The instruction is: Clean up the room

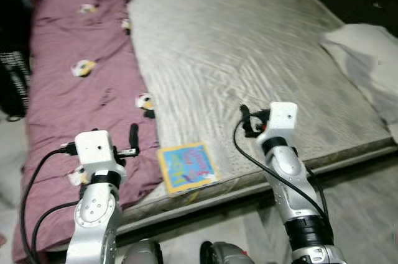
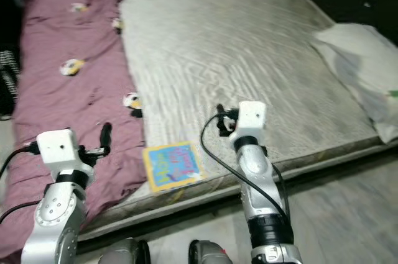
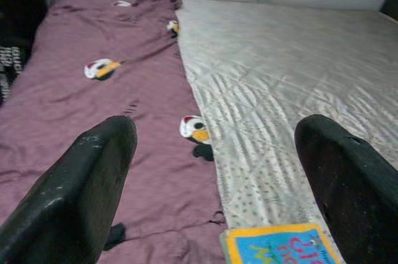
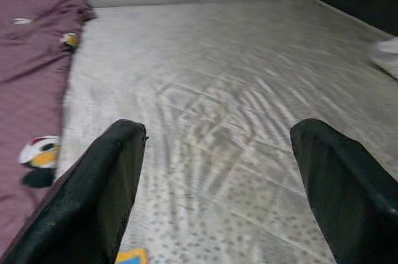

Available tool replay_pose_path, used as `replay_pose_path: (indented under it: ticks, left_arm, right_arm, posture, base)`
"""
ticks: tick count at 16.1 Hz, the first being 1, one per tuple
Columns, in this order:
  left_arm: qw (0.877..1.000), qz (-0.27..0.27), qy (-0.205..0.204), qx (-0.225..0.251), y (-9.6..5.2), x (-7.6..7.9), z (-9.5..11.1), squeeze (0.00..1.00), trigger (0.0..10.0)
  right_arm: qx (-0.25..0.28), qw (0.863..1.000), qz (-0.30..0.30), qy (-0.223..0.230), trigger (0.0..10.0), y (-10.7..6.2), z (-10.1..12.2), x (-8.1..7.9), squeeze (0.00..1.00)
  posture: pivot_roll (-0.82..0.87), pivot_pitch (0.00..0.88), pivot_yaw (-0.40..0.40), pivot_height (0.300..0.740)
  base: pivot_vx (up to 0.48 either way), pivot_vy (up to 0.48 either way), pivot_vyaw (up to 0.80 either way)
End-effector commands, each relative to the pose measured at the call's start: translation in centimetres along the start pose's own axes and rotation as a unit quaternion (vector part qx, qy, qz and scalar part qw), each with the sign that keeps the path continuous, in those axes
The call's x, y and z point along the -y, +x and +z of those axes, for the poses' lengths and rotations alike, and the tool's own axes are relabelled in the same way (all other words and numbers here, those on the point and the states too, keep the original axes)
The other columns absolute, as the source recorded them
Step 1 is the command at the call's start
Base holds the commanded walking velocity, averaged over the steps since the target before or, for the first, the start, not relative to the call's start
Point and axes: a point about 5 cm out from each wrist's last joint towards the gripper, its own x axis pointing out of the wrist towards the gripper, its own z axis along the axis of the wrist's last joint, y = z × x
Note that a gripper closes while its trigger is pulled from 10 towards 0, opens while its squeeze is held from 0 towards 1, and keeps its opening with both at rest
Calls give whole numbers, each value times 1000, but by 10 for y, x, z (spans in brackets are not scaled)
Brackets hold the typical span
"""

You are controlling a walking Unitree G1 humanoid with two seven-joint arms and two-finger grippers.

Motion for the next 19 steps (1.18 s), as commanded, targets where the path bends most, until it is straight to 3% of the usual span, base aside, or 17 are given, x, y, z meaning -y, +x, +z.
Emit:
replay_pose_path:
  ticks: [1,9,16,19]
  left_arm:
    - [1000,7,3,-13,-1,-2,-4,0,10000]
    - [1000,1,1,-14,-1,0,-4,0,10000]
    - [1000,3,7,0,-2,0,-1,0,10000]
    - [1000,-1,4,2,-2,1,-2,0,10000]
  right_arm:
    - [1,1000,-1,0,10000,0,0,0,0]
    - [0,1000,-9,-1,10000,-1,0,3,0]
    - [-3,1000,-12,-4,10000,1,-1,3,0]
    - [0,1000,-7,-5,10000,1,-1,1,0]
  posture:
    - [81,123,-64,740]
    - [85,120,-62,740]
    - [90,115,-67,740]
    - [93,111,-68,740]
  base:
    - [0,0,0]
    - [0,371,0]
    - [0,0,-623]
    - [0,0,0]
